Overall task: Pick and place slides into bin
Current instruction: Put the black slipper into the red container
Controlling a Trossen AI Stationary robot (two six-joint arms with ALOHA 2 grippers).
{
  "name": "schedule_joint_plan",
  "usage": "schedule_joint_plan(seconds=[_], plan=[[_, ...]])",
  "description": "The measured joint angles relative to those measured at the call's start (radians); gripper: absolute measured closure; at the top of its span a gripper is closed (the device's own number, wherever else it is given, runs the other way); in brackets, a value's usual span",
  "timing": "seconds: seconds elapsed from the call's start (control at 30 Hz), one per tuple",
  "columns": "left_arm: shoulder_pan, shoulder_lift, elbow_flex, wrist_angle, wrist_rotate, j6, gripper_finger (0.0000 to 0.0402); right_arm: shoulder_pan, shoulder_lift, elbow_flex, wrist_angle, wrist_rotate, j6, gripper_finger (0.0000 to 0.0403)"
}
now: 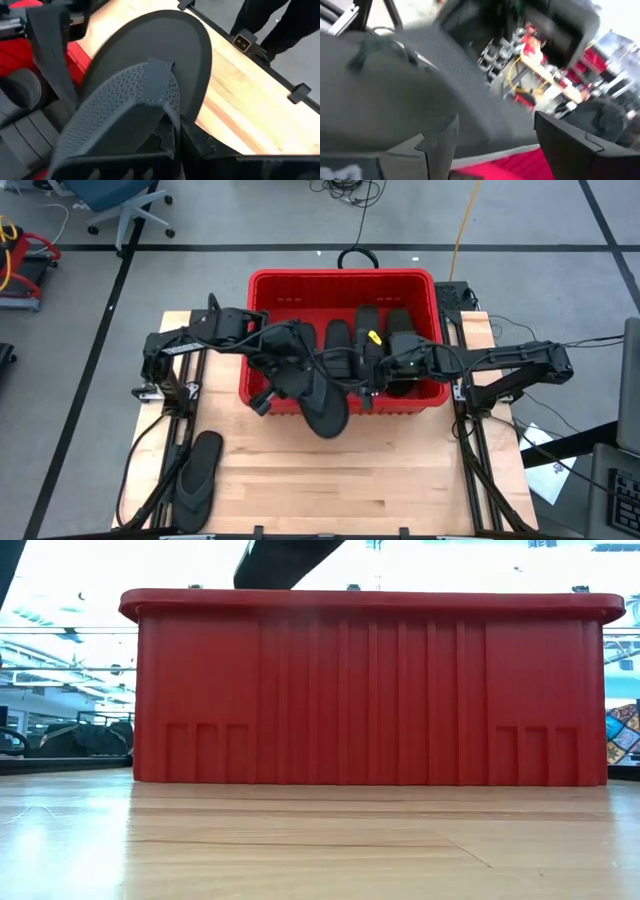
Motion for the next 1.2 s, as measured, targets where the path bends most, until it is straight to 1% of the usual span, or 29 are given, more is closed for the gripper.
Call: schedule_joint_plan(seconds=[0.07,0.2,0.33,0.5,0.63,0.77,1.0,1.2], plan=[[0.005,0.01,0.0,0.012,0.004,0.006,0.0401,0.001,0.011,0.001,0.037,0.001,-0.024,0.0151],[0.019,0.033,0.0,0.034,0.044,0.013,0.0401,0.0,0.03,0.0,0.052,-0.002,-0.046,0.0152],[0.031,0.044,0.0,0.036,0.053,0.014,0.0401,-0.002,0.05,0.0,0.045,-0.006,-0.034,0.0152],[0.045,0.041,0.0,0.002,0.052,0.003,0.0401,-0.008,0.05,0.0,0.018,-0.004,-0.016,0.0152],[0.045,0.009,0.0,-0.026,0.017,-0.006,0.0401,-0.008,0.052,0.0,-0.018,-0.002,-0.017,0.0152],[0.052,-0.016,0.0,-0.038,0.005,-0.013,0.0401,-0.008,0.05,0.0,-0.008,-0.003,-0.018,0.0152],[0.054,-0.008,0.0,-0.018,0.008,0.032,0.0401,-0.006,0.05,0.0,0.063,-0.003,-0.068,0.0152],[0.062,0.008,-0.001,0.065,0.029,0.04,0.0401,-0.006,0.05,0.0,0.091,-0.003,-0.064,0.0152]])
